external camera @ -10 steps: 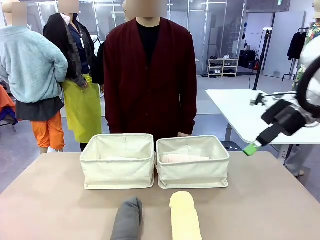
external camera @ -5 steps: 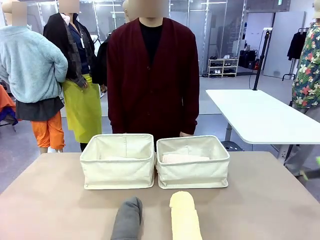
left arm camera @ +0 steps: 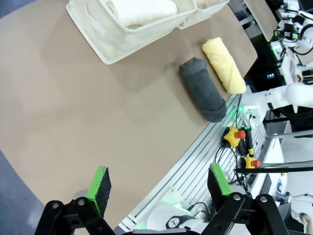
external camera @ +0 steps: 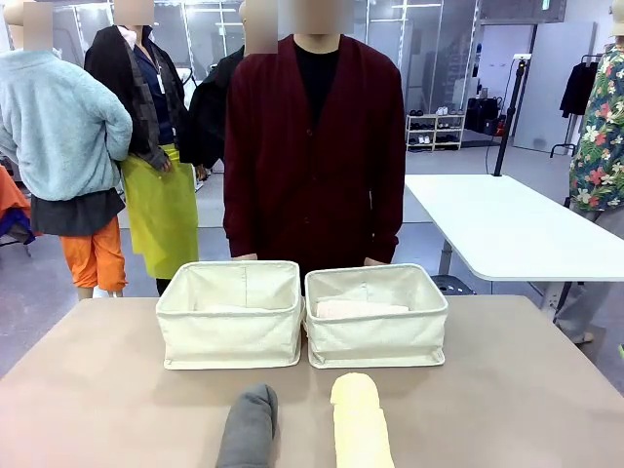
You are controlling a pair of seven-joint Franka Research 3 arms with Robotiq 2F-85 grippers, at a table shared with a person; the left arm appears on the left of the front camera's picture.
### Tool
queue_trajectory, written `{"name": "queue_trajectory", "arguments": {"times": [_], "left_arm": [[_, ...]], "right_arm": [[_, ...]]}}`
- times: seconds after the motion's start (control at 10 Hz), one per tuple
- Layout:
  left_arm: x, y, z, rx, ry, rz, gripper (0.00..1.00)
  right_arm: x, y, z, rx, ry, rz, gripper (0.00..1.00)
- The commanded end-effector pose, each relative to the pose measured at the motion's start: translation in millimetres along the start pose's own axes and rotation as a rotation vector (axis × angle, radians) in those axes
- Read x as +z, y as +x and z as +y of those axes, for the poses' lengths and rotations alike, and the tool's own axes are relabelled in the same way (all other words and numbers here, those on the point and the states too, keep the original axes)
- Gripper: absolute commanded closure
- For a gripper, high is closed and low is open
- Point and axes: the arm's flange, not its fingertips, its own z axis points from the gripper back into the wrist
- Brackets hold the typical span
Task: Divide the towels into two baskets.
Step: Pick up one hotel-folded towel from the bottom of the table and place it in the Fabric basket indicated by the person.
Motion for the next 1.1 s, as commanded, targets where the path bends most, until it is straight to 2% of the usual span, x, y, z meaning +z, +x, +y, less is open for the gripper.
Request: {"name": "queue_trajectory", "arguments": {"times": [0.0,1.0], "left_arm": [[0.4,-1.9,-1.7,0.001,0.011,-0.002,0.00],[0.4,-1.9,-1.7,0.001,0.011,-0.002,0.00]], "right_arm": [[3.8,-10.6,1.7,0.009,-0.005,-0.007,0.00],[3.8,-10.6,1.7,0.009,-0.005,-0.007,0.00]]}}
